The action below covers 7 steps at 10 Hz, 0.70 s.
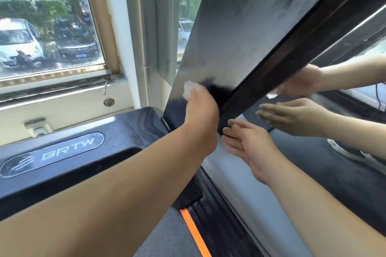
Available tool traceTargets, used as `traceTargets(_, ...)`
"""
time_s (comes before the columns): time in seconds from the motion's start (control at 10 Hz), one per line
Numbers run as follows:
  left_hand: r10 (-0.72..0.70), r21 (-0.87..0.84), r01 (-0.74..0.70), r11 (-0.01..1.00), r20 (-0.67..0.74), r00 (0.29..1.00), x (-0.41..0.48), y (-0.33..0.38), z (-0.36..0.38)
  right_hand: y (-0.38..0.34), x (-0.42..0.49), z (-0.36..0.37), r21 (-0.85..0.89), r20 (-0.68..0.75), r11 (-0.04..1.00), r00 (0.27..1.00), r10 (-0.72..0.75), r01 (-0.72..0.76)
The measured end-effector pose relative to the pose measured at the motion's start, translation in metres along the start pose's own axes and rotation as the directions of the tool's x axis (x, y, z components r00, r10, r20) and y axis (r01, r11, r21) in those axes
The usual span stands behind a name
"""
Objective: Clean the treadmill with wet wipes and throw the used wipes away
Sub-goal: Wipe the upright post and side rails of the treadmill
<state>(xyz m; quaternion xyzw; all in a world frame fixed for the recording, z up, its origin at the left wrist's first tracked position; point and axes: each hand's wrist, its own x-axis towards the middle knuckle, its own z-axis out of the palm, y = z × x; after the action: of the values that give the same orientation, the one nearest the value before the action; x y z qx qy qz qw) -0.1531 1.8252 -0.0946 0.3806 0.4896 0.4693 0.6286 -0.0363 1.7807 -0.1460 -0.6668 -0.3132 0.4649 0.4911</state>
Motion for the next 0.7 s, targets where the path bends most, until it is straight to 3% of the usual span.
traceTargets(0.1, 0.373, -0.012, -0.373, 0.928, 0.070, 0.925, -0.025, 0.025, 0.018, -0.012, -0.009, -0.012, 0.147, 0.042, 0.988, 0.998, 0.039, -0.045)
traceTargets(0.2, 0.484, 0.135, -0.503, 0.854, 0.151, 0.862, -0.035, 0.007, 0.016, -0.025, -0.015, -0.015, 0.242, 0.017, 0.970, 1.000, 0.014, -0.018)
traceTargets(0.3, 0.257, 0.132, -0.280, 0.951, 0.169, 0.952, -0.038, -0.020, 0.006, -0.042, -0.027, -0.011, 0.247, -0.107, 0.962, 0.990, -0.095, 0.119)
traceTargets(0.4, 0.195, 0.066, -0.209, 0.976, 0.169, 0.966, -0.027, -0.019, 0.002, -0.052, -0.032, -0.004, 0.117, -0.136, 0.964, 0.965, -0.223, 0.239)
traceTargets(0.5, 0.287, 0.112, -0.310, 0.944, 0.182, 0.940, -0.020, 0.010, -0.001, -0.066, -0.036, 0.005, 0.055, -0.112, 0.910, 0.909, -0.402, 0.410)
traceTargets(0.6, 0.479, 0.128, -0.505, 0.854, 0.187, 0.857, -0.007, 0.031, 0.001, -0.083, -0.041, 0.009, 0.074, -0.128, 0.843, 0.843, -0.522, 0.533)
traceTargets(0.7, 0.704, 0.214, -0.733, 0.645, 0.206, 0.680, 0.007, 0.085, 0.018, -0.112, -0.049, 0.013, 0.146, -0.131, 0.745, 0.759, -0.638, 0.651)
